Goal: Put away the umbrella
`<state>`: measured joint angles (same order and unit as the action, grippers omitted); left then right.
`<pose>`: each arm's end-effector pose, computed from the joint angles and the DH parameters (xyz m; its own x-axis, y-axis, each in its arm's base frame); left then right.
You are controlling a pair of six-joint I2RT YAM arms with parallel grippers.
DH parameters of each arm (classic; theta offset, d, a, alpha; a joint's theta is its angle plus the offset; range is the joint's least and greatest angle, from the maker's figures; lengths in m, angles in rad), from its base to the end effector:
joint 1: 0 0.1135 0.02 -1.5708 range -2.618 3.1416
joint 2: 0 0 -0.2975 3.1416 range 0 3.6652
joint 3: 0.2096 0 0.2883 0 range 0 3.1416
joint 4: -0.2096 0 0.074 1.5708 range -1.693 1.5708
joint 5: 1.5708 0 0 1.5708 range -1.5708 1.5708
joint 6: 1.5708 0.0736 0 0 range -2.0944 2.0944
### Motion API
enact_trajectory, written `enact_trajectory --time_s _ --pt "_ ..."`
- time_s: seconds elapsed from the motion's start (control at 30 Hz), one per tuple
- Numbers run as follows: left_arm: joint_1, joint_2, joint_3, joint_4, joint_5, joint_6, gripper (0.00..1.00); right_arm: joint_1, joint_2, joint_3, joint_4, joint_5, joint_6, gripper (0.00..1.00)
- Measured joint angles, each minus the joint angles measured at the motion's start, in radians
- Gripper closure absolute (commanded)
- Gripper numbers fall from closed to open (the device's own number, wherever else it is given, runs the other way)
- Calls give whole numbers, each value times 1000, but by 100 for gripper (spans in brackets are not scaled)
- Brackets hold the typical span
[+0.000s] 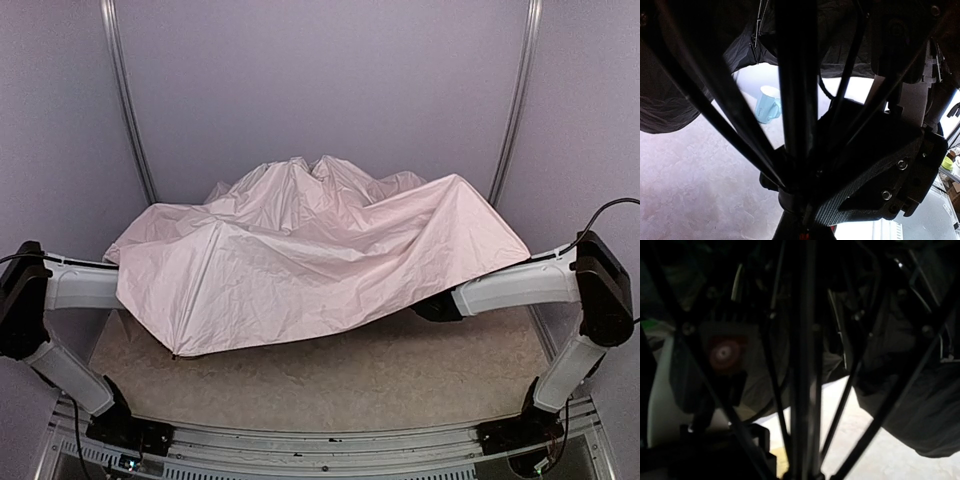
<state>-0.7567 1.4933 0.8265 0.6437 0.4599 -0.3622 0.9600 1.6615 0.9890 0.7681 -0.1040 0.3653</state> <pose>0.2652 -0.2953 0.2796 -0.3480 -0.1081 -0.9312 0.8710 0.3300 -0.3638 0.2527 0.3742 0.2951 -0.2611 0.2466 -0.9333 -0.8359 0.4258 0.3463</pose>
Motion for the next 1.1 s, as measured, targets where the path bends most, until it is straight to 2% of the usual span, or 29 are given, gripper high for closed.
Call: enact_trajectory --time_s 0.07,0.13,0.27,0.5,0.77,0.93,1.1 --pt "3 14 1 6 9 -4 99 -8 -2 0 -9 4 2 100" --pt "5 26 2 9 14 -8 89 -19 -3 0 -24 -5 11 100" --pt "7 40 17 8 -3 24 75 -63 -19 2 -65 -27 31 100" --pt "-41 40 13 4 -18 165 56 -274 -64 96 -203 -48 -6 100" --pt "-98 5 -102 -68 58 329 45 -466 -157 326 -425 -213 -198 100" --pt "-137 -51 -154 -164 68 470 44 -573 -183 446 -589 -335 -315 100" --pt "-154 -89 -193 -254 79 574 45 -639 -182 532 -745 -394 -412 100"
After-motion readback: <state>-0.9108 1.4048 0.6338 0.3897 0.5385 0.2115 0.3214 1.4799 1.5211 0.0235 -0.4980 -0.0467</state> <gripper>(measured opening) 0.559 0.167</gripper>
